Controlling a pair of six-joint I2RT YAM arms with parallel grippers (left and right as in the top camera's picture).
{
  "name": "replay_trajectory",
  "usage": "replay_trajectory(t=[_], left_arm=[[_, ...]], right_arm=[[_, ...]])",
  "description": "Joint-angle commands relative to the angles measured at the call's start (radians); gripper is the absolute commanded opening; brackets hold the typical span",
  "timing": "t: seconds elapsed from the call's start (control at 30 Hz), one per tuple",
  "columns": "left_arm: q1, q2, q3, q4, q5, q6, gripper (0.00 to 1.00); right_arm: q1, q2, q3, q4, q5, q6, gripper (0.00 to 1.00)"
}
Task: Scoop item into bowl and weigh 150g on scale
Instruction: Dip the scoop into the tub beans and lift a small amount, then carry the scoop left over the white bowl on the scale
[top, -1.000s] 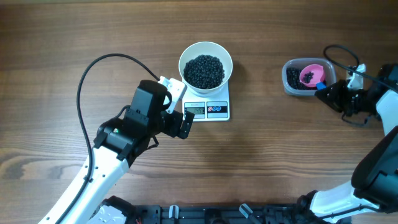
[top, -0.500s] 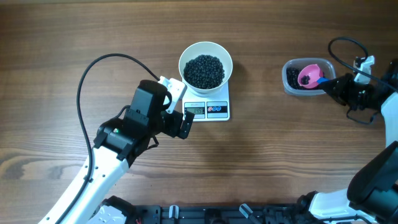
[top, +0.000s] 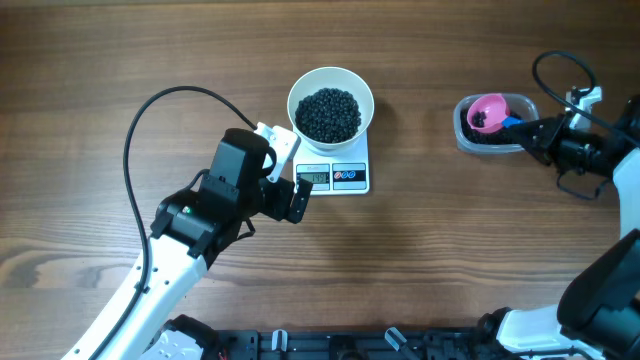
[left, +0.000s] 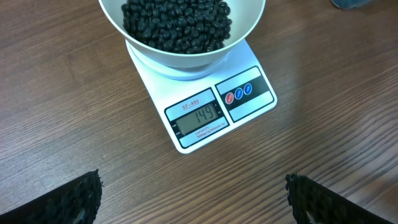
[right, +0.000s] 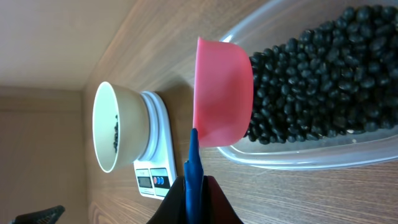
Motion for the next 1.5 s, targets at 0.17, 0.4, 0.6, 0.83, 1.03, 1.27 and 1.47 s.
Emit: replay_trajectory(t=[0.17,0.4,0.6,0.83,1.03,1.27,1.47], left_arm=[[0.000,-0.008,0.001,0.003,0.012,0.019,1.00],[0.000,-0.008,0.001,0.003,0.012,0.019,1.00],[0.000,-0.008,0.001,0.003,0.011,0.019,1.00],[0.000,-0.008,0.001,0.002,0.012,0.019,1.00],[0.000,-0.008,0.001,0.003,0.012,0.019,1.00],[0.000,-0.008,0.001,0.002,0.012,0.019,1.00],[0.000,-0.008,0.001,0.002,0.012,0.019,1.00]], right_arm=[[0.001,-0.162,0.024,-0.001,-0.044,0.044,0.04],[0.001,-0.180,0.024,-0.028,-0.154,0.056,0.04],[0.001,-0.180,0.024,0.069,-0.155,0.135,0.04],[0.036,-0.180,0.024,0.143,-0.219,0.200,0.04],[0.237,-0.180,0.024,0.297,-0.211,0.219,0.04],[0.473,-0.179,0.024,0.404,-0.020,0.255,0.04],[0.631,-0.176,0.023,0.419,0.132,0.153,0.04]])
